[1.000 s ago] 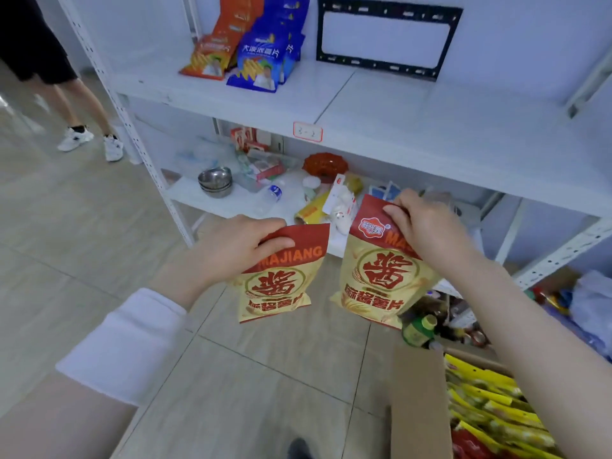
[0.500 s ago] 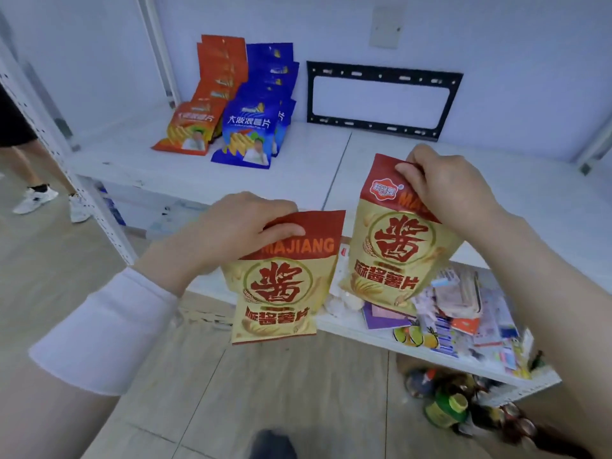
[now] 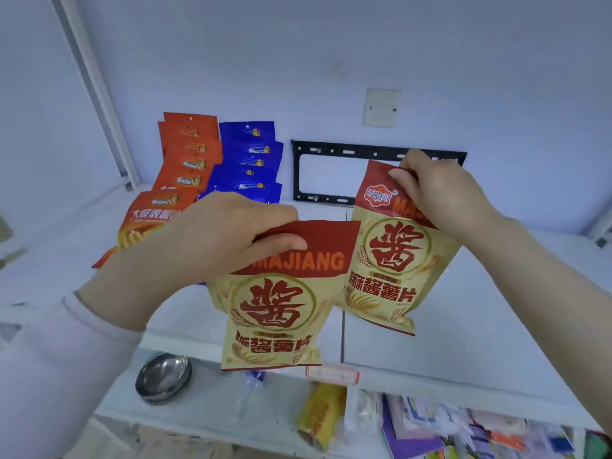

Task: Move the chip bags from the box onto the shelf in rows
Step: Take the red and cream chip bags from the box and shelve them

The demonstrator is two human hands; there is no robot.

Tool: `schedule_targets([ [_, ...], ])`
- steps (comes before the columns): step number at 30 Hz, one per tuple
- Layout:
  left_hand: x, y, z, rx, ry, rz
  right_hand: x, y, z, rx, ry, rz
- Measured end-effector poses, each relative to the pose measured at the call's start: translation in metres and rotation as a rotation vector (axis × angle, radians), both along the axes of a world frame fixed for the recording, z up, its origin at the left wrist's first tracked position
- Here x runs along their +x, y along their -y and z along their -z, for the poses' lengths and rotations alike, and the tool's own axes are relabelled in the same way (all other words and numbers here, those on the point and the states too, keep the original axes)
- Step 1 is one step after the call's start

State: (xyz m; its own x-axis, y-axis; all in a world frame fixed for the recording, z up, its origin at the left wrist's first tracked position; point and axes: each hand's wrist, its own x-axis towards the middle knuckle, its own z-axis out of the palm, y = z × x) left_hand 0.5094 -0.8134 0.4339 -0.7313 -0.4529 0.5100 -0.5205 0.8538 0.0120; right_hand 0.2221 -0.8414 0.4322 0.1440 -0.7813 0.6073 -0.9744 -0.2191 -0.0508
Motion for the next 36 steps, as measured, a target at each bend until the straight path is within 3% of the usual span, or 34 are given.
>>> schedule_targets([
  [13,-0.079,0.175,-0.001,-0.033,-0.013,0.037,-0.058,0.188,0.003,-0.019,-0.028,-0.092],
  [19,-0.097,0.238,0.010,0.061,-0.009,0.042,-0.071,0.254,0.021,0.003,-0.052,-0.113],
  [31,-0.106,0.342,0.030,0.133,-0.037,0.152,-0.071,0.348,0.041,-0.152,-0.064,-0.132],
  [36,-0.105,0.374,0.048,0.153,-0.039,0.230,-0.072,0.372,0.060,-0.279,-0.158,-0.150],
])
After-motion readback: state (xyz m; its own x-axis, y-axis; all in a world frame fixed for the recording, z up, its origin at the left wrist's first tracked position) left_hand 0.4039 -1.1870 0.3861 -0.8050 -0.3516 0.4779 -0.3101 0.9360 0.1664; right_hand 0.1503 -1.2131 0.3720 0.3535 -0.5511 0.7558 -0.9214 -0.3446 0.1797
